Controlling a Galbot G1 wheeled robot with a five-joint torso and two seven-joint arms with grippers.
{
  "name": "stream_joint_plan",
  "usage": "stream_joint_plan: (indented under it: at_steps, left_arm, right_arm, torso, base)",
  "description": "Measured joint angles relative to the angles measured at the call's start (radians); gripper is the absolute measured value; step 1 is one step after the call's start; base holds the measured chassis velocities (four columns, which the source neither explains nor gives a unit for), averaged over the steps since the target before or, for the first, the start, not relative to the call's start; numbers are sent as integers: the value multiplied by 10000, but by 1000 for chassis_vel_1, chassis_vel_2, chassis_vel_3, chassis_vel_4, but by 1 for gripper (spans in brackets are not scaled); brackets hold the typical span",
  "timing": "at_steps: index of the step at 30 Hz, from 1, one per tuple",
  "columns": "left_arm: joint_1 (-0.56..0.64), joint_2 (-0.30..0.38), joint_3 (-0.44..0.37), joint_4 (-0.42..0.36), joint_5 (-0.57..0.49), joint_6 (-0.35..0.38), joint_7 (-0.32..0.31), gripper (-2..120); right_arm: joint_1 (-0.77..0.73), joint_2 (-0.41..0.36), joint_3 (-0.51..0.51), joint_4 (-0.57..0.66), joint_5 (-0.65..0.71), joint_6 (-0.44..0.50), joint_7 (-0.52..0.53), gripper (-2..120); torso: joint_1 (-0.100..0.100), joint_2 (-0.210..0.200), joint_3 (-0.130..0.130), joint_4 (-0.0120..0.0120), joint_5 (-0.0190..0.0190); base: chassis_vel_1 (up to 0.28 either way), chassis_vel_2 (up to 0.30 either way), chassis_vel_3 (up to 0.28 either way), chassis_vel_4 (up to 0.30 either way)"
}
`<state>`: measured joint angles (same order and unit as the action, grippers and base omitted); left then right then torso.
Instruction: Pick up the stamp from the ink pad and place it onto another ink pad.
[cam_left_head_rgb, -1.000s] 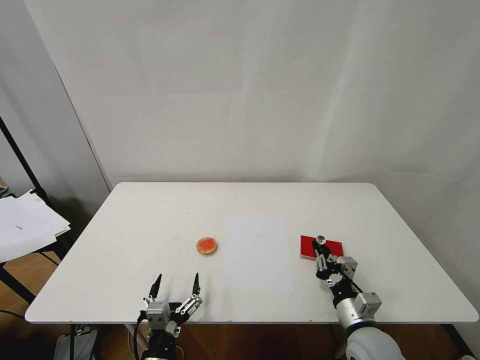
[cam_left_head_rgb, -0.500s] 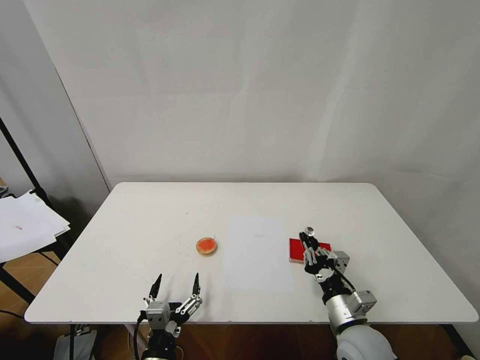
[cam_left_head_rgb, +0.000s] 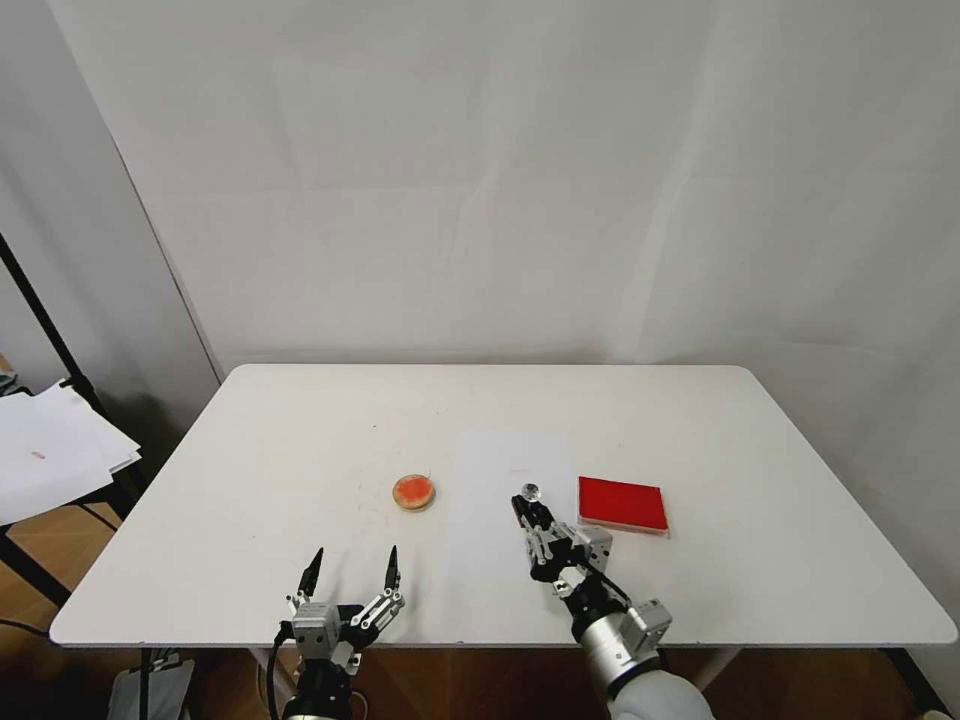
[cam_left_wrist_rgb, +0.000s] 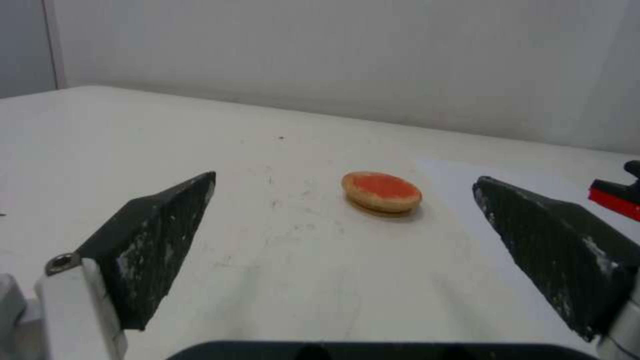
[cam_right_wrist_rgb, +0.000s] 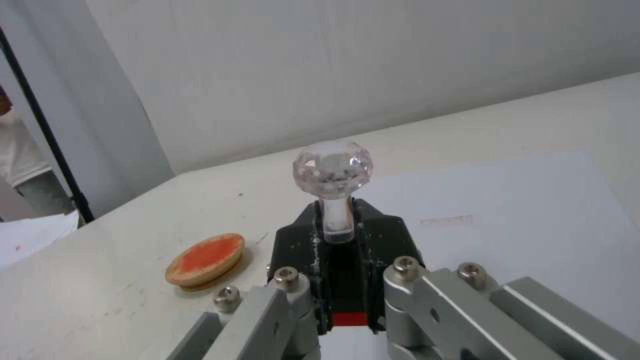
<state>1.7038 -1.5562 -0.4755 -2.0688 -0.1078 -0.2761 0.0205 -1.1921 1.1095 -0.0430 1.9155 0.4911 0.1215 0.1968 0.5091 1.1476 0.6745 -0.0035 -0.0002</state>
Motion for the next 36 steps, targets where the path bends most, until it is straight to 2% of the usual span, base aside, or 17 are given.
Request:
stream_joint_plan:
  at_steps: [8,14,27,36]
  left_arm:
    - [0,0,0,0,0,0,0,102]
    - [0,0,0,0,0,0,0,102]
    - [0,0,0,0,0,0,0,102]
    - [0,0,0,0,1,0,0,102]
  right_arm:
    - [939,13,-566,-697,61,-8,75,8]
    - [1393,-280,-903,-891,163,-632,407,8]
    - [1495,-518,-1067,-806,435,-1357,591,8]
    - [1475,-579,-1046,-762,574,-1460,668,8]
  torso:
    - [0,-1,0,0,0]
    - [0,-1,0,-1,1]
    - [-1,-1,-2,-1,1]
    - [0,-1,-1,0,1]
  base:
    - [0,0,0,0]
    - [0,0,0,0]
    - [0,0,0,0]
    - [0,0,0,0]
